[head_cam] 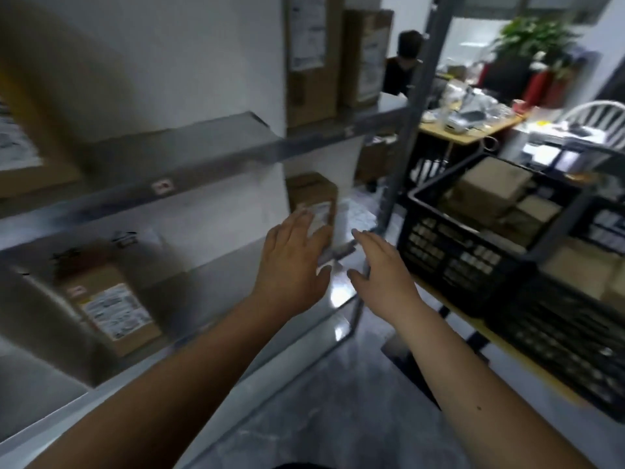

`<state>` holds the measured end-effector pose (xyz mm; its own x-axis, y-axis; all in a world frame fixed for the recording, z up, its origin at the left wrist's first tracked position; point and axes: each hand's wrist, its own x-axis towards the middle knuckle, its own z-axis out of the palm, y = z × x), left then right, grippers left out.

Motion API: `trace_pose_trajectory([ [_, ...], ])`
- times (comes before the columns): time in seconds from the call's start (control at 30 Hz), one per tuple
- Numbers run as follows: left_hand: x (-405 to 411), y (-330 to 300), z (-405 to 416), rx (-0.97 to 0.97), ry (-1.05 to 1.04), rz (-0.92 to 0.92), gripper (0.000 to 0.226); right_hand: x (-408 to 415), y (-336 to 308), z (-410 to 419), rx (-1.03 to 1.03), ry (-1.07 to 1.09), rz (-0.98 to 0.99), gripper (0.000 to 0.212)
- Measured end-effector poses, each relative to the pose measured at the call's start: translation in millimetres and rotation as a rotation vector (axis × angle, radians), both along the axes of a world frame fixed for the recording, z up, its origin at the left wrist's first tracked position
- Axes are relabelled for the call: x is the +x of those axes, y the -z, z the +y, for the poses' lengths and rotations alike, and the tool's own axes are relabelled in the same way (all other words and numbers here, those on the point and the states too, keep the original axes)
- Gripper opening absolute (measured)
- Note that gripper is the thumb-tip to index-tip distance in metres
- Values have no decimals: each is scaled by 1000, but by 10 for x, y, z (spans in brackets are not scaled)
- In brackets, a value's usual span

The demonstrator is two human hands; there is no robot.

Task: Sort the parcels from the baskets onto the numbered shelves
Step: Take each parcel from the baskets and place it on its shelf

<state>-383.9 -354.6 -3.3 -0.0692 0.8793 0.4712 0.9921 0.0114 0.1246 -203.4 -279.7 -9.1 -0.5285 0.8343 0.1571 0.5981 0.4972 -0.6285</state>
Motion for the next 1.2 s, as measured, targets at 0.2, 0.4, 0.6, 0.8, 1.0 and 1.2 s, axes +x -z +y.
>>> trace_pose_trajectory([
  [0.2,1076,104,804,-115,161,-97,73,1170,76,430,-61,228,-94,70],
  [0.4,2106,150,1594,-171,291,-131,69,2217,132,862,-70,474,-151,64],
  [0.6,3008,196,2175,-244,416,-135,66,3162,228,1198,-106,581,-152,63],
  [0.8,3734,227,2625,-325,549,-141,64,3882,250,1427,-116,680,-158,56],
  [1.0,4242,268,3161,-448,627,-161,65,4322,417,1807,-209,833,-106,56],
  [1.2,4742,514,3826,-582,702,-196,61,4573,671,2318,-328,949,-95,59],
])
